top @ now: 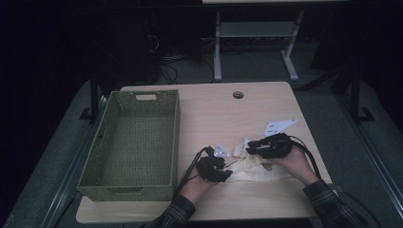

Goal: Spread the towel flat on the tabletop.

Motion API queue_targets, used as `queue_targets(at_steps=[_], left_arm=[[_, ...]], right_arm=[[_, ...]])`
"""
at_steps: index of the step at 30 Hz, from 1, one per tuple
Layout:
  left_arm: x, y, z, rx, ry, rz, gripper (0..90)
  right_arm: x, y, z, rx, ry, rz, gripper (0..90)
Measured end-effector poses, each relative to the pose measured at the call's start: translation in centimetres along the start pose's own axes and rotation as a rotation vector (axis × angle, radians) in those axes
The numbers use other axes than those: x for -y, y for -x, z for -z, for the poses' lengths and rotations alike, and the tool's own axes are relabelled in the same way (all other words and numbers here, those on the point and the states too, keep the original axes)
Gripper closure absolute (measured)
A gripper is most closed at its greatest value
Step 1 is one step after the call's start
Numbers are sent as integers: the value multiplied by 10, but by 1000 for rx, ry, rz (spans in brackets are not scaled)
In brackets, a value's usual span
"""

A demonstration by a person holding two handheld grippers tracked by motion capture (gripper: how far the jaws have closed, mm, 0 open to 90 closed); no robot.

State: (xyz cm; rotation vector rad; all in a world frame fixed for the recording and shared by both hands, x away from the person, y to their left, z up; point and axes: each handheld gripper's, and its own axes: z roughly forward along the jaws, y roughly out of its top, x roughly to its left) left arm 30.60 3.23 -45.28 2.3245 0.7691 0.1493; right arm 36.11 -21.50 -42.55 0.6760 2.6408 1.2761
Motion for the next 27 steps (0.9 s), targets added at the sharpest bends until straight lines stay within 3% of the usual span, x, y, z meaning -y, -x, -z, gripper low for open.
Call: queue_targets(at_steps=[10,14,16,20,27], left_arm=[[0,1,-3,10,-14,-10,622],[1,1,-5,17,-17,1,625],[1,1,-6,18,-16,2,631],[1,1,-5,17,-15,-7,647],[1,2,-6,16,-5,5,654]], right_arm=[[7,4,-32,18,-81,-7,665],[10,5,-35,30,-95,-7,838],[11,6,-35,26,-103,-5,876],[8,6,-29,33,-77,-2,884],[1,18,-2,65,10,-10,885]])
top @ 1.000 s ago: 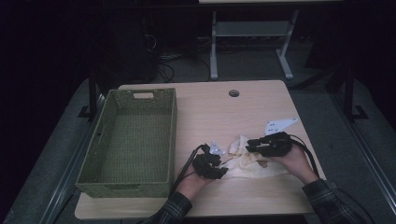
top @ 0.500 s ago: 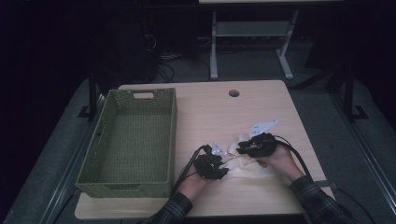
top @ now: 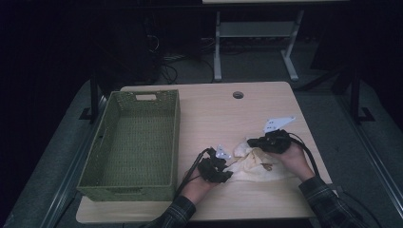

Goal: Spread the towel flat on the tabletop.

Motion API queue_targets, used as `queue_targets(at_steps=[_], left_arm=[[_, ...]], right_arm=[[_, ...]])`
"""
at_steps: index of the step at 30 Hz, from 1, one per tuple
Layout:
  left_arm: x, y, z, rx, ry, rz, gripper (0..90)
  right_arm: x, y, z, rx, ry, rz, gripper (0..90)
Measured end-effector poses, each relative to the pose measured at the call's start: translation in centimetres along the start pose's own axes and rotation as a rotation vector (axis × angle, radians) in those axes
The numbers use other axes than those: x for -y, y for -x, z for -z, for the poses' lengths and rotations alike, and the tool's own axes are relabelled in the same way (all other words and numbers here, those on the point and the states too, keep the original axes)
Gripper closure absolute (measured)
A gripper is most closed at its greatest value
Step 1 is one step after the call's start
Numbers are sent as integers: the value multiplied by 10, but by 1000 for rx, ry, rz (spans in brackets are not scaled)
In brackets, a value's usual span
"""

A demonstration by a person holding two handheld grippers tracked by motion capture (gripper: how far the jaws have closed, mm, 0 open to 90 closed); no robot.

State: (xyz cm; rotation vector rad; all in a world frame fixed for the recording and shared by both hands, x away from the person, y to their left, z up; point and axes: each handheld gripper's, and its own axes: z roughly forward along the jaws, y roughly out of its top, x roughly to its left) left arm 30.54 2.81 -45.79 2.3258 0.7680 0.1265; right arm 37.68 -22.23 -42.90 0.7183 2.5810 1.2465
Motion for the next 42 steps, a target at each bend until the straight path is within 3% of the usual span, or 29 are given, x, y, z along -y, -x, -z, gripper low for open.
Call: queue_targets(at_steps=[10,18,22,24,29,35,42], left_arm=[[0,0,0,-1,4,4,652],[-1,-2,2,-5,15,8,649],[-5,-4,2,-16,29,6,635],[-10,-5,2,-21,42,2,625],[-27,-8,1,-18,82,-2,605],[-46,-12,-9,-19,89,-21,598],[-66,-23,-28,-25,84,-17,598]], right_arm=[[-4,34,34,86,93,-60,884],[18,65,47,147,96,-150,884],[31,77,47,150,91,-197,883],[35,80,45,142,84,-210,867],[35,80,47,122,96,-215,713],[40,78,55,130,104,-208,702],[51,77,53,120,73,-218,686]])
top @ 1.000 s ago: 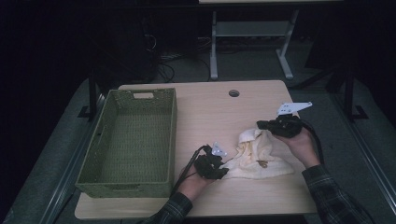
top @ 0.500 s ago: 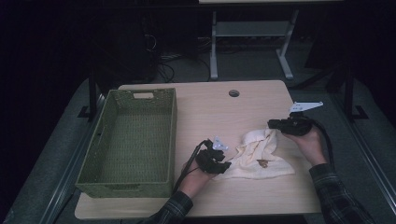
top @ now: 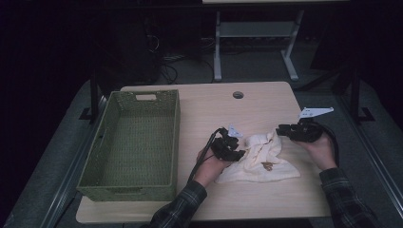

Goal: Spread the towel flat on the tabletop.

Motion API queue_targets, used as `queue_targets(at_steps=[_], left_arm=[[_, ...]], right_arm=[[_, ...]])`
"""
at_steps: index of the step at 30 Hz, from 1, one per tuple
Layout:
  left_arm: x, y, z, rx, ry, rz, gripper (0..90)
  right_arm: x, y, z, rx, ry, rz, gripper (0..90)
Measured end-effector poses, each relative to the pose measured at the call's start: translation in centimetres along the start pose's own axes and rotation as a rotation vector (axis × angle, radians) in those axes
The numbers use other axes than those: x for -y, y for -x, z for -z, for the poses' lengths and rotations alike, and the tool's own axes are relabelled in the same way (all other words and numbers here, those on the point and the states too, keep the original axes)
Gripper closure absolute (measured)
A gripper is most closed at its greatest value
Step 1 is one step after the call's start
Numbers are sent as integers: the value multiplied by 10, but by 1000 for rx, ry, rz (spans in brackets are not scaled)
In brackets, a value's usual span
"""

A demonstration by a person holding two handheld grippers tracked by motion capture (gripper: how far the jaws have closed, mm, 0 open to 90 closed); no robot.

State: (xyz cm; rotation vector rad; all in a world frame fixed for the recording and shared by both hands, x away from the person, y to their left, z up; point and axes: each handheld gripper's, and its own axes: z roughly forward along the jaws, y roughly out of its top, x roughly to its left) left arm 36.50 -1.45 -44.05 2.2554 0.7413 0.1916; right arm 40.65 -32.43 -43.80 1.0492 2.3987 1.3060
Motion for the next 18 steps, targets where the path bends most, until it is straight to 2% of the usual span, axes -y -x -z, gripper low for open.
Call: queue_targets(at_steps=[8,10,13,18], left_arm=[[-5,-9,-22,20,-22,2,623],[-6,-10,-26,22,-26,-7,694],[-7,-13,-27,36,-30,0,869],[-16,-17,-17,22,9,12,885]], right_arm=[[7,-13,-4,-15,-33,28,679],[9,-18,-4,-18,-42,31,678],[13,-25,-5,-29,-58,40,679],[19,-44,-11,-63,-104,86,711]])
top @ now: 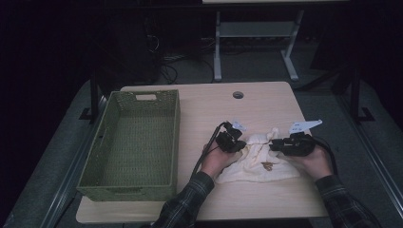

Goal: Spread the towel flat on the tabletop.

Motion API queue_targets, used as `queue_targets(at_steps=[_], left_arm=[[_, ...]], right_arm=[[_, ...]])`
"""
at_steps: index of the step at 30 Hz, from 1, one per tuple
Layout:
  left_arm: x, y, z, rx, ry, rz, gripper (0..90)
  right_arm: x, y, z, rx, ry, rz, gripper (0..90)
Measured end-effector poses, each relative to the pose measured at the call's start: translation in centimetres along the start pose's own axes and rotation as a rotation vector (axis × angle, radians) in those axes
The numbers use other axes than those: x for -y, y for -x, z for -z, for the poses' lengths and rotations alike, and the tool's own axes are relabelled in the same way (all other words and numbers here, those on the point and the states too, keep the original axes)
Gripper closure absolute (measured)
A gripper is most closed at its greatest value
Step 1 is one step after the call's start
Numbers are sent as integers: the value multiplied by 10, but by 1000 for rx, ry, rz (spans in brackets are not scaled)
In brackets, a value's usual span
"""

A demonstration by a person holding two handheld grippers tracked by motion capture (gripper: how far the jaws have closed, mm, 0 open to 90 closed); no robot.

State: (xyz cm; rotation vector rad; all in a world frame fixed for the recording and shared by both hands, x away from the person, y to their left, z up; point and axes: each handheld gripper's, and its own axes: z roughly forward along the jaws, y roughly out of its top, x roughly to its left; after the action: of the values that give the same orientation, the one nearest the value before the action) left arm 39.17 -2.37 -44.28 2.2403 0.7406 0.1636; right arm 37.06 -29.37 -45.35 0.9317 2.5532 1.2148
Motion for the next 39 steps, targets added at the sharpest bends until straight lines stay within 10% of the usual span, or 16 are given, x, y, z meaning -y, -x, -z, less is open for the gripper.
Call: queue_targets(at_steps=[23,39], left_arm=[[-47,-56,17,-183,126,91,880],[-5,-77,7,-206,78,197,618]], right_arm=[[7,2,-17,-16,-93,13,777],[4,3,-14,-13,-66,19,751]])
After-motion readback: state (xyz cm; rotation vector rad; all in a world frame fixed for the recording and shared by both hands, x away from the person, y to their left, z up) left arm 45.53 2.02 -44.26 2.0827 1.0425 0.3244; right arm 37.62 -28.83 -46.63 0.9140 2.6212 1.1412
